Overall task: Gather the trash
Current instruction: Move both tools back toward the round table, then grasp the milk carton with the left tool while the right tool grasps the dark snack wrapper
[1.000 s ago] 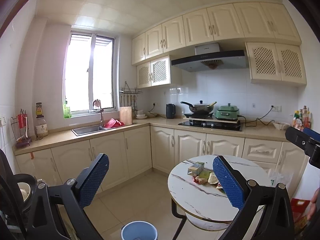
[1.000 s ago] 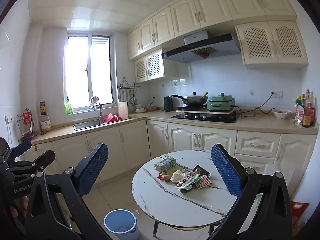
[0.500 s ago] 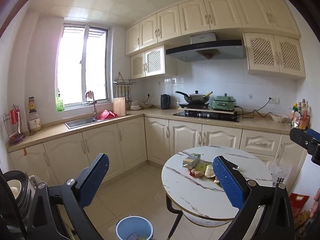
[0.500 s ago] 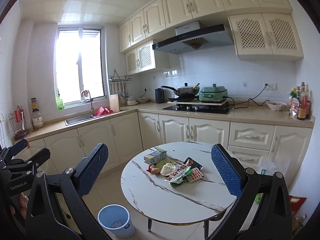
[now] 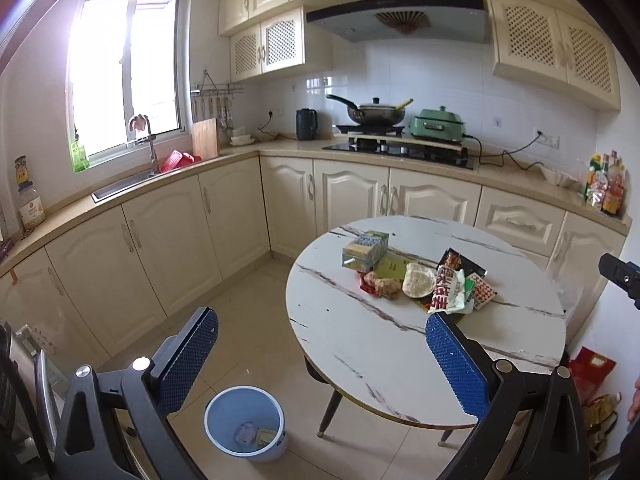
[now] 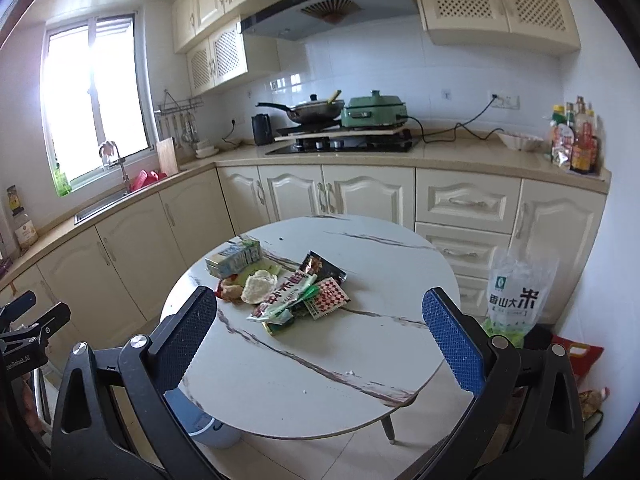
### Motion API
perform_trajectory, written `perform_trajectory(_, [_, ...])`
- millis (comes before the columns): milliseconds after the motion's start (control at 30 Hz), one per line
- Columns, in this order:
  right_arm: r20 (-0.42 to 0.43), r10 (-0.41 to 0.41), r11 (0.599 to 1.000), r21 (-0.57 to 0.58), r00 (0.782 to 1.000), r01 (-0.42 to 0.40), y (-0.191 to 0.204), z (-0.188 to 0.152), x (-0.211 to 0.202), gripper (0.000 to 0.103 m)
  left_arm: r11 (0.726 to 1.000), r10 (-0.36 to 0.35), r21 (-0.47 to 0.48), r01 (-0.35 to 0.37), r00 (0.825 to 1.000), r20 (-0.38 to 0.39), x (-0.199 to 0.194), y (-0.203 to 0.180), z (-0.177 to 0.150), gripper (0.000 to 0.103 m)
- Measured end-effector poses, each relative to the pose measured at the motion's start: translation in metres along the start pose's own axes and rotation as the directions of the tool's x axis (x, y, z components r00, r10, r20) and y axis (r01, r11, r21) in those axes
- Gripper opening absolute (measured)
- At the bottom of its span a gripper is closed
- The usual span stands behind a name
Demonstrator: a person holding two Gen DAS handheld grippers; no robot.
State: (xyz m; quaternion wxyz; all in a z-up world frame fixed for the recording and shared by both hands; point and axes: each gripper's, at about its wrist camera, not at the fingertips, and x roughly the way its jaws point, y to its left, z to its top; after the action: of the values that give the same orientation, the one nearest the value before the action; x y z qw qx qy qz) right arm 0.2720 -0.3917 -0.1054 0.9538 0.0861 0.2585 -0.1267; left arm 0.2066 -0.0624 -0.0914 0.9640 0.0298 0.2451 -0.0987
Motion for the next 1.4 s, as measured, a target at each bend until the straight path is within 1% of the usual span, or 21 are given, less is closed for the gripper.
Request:
perform_trajectory(167, [-0.064,-0.007,1.0,0.009,0.998,0.008,-0.015,-0.005,0.043,0.103,0.999,-0.034,0.013,0.035,0.997,-0.064,0.061,-0.009,0.026,0.102])
perform_trajectory(367, [-0.15,-0.02,1.0,-0.01,0.988,0.019,-0.027,-0.008,0.104,0.103,0.995,-0.087,0.04,0.093,0.986,-0.14,0.146,-0.021,0.06,0.102])
perform_trajectory(433, [-0.177,-0.024,0.999,-0.025,0.984,0.02,-0.03,-0.005,0.126,0.103,0.989,-0.102,0.089,0.116,0.984,-0.146,0.176,-0.027,0.076,0.102])
perform_trajectory(500, [-0.203,-0.02,0.999,-0.04,0.979,0.012,-0.032,-0.001,0.147,0.103,0.986,-0.078,0.133,0.097,0.986,-0.146,0.208,-0.025,0.093,0.102])
perform_trajectory(533, [-0.214,-0.014,0.999,-0.047,0.977,0.004,-0.033,0.001,0.158,0.103,0.986,-0.069,0.137,0.09,0.986,-0.153,0.226,-0.02,0.101,0.102])
perform_trajectory(700, [-0.271,0.022,0.996,-0.081,0.962,-0.046,-0.031,0.01,0.215,0.103,0.982,-0.123,0.12,0.149,0.972,-0.201,0.314,0.002,0.135,0.102])
perform_trajectory(767, [-0.297,0.072,0.992,-0.075,0.952,-0.098,-0.031,0.014,0.24,0.103,0.982,-0.098,0.134,0.13,0.969,-0.227,0.35,0.006,0.142,0.102])
perform_trajectory(833, [-0.327,0.102,0.989,-0.068,0.94,-0.131,-0.032,0.017,0.266,0.103,0.977,-0.096,0.166,0.134,0.971,-0.217,0.374,0.007,0.15,0.102])
perform_trajectory(900, [-0.346,0.117,0.986,-0.068,0.931,-0.149,-0.034,0.019,0.288,0.103,0.977,-0.06,0.187,0.106,0.97,-0.235,0.403,0.006,0.155,0.102])
perform_trajectory(933, [-0.361,0.122,0.986,-0.066,0.924,-0.156,-0.036,0.02,0.3,0.103,0.976,-0.059,0.188,0.107,0.967,-0.247,0.415,0.005,0.156,0.102])
perform_trajectory(1000, [-0.385,0.132,0.984,-0.057,0.913,-0.166,-0.04,0.018,0.317,0.103,0.977,-0.063,0.18,0.112,0.965,-0.256,0.434,0.005,0.158,0.102])
perform_trajectory(1067, [-0.399,0.153,0.981,-0.051,0.904,-0.188,-0.04,0.014,0.328,0.103,0.976,-0.084,0.17,0.132,0.96,-0.267,0.45,-0.008,0.156,0.102])
perform_trajectory(1133, [-0.403,0.176,0.976,-0.049,0.898,-0.214,-0.039,0.012,0.336,0.102,0.975,-0.079,0.18,0.132,0.958,-0.277,0.461,-0.013,0.153,0.102])
perform_trajectory(1167, [-0.409,0.185,0.973,-0.05,0.893,-0.225,-0.039,0.011,0.339,0.097,0.973,-0.082,0.187,0.139,0.956,-0.283,0.469,-0.017,0.153,0.1])
perform_trajectory(1200, [-0.415,0.195,0.971,-0.049,0.889,-0.236,-0.039,0.011,0.341,0.087,0.971,-0.077,0.196,0.137,0.955,-0.287,0.477,-0.02,0.153,0.098])
perform_trajectory(1233, [-0.422,0.205,0.967,-0.049,0.883,-0.249,-0.037,0.01,0.344,0.079,0.97,-0.076,0.199,0.137,0.954,-0.29,0.474,-0.021,0.147,0.09])
perform_trajectory(1267, [-0.432,0.207,0.966,-0.053,0.878,-0.254,-0.035,0.01,0.347,0.063,0.968,-0.084,0.202,0.148,0.951,-0.297,0.48,-0.023,0.147,0.084])
perform_trajectory(1300, [-0.443,0.207,0.964,-0.059,0.872,-0.259,-0.033,0.01,0.351,0.049,0.965,-0.094,0.206,0.162,0.948,-0.305,0.48,-0.023,0.146,0.081])
perform_trajectory(1333, [-0.451,0.217,0.96,-0.064,0.866,-0.273,-0.031,0.009,0.353,0.045,0.963,-0.106,0.205,0.177,0.943,-0.316,0.483,-0.025,0.144,0.072])
perform_trajectory(1367, [-0.457,0.23,0.955,-0.065,0.859,-0.29,-0.029,0.008,0.355,0.042,0.961,-0.118,0.2,0.191,0.937,-0.328,0.484,-0.025,0.143,0.057])
perform_trajectory(1400, [-0.461,0.24,0.951,-0.067,0.854,-0.303,-0.027,0.009,0.357,0.039,0.958,-0.145,0.186,0.217,0.93,-0.338,0.488,-0.025,0.143,0.054])
